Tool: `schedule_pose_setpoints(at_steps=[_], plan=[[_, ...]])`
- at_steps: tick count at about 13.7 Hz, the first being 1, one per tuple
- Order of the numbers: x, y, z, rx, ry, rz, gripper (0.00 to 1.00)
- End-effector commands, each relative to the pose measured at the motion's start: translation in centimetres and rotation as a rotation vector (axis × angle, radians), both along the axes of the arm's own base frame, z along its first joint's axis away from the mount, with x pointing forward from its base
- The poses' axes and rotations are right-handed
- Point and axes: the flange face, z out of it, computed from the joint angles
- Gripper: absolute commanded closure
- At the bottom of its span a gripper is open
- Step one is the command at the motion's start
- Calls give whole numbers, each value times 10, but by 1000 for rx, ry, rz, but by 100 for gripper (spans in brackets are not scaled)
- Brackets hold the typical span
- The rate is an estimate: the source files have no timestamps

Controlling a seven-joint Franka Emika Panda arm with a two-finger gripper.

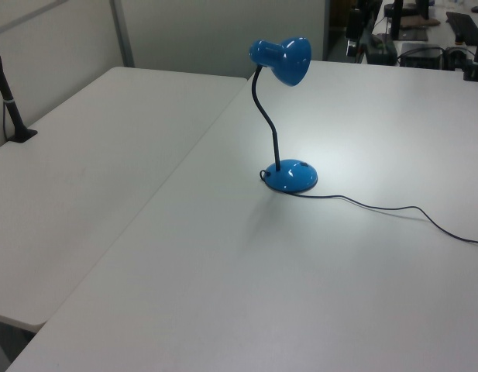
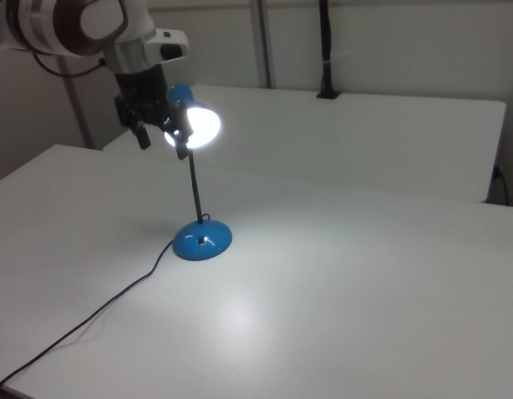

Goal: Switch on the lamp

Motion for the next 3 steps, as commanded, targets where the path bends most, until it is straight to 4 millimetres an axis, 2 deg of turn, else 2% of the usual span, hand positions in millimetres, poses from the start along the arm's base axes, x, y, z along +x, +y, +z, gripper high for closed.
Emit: schedule_pose_setpoints(at_steps=[1, 3], plan=[[6, -4, 0, -18, -11, 21, 0], [5, -4, 1, -18, -13, 21, 0]])
